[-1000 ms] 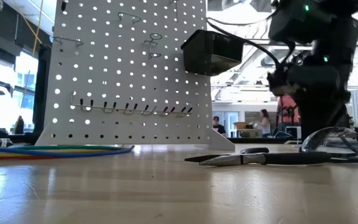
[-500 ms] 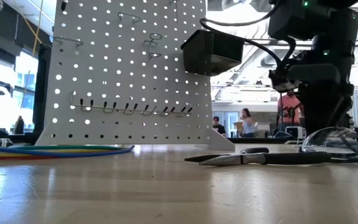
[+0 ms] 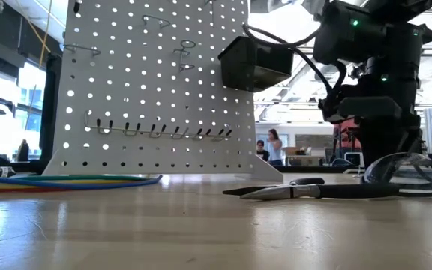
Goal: Hang tools onto peg board
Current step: Hang the wrench on the peg board
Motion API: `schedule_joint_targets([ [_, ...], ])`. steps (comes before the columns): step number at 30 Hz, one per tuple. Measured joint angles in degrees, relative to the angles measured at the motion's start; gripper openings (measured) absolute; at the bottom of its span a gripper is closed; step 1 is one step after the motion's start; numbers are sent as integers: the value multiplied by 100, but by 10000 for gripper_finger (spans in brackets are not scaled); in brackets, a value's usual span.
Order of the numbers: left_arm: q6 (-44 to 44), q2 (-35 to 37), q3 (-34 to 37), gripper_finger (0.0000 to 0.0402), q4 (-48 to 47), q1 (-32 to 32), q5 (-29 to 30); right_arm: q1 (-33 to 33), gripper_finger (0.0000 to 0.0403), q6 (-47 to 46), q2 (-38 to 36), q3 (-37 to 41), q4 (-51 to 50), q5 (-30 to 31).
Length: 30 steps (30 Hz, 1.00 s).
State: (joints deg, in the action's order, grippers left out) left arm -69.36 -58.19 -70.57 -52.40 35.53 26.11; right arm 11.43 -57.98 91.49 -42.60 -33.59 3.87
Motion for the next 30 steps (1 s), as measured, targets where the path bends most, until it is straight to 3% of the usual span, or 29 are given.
schedule_joint_targets([
  [3, -15, 0, 0, 0, -2, 0, 2, -36, 118, 46, 127, -22, -136, 14],
  [7, -48, 0, 0, 0, -2, 0, 4, -36, 35, 415, 211, -30, -286, 131],
  [9, -50, 0, 0, 0, -2, 0, 4, -42, 13, 625, 211, -32, -311, 178],
  [14, -49, 0, 0, 0, 36, 0, 3, 27, 4, 565, -55, 25, -457, 383],
  [16, 17, 3, -2, 0, 179, 0, 0, 110, 2, 417, -359, 71, -696, 759],
  [23, 440, 81, 0, 0, 580, -2, 160, 353, 0, -107, -1448, 69, -1260, 1193],
  [30, 444, 114, 0, 0, 620, -4, 251, 366, 0, -512, -2471, 56, -1216, 1923],
])
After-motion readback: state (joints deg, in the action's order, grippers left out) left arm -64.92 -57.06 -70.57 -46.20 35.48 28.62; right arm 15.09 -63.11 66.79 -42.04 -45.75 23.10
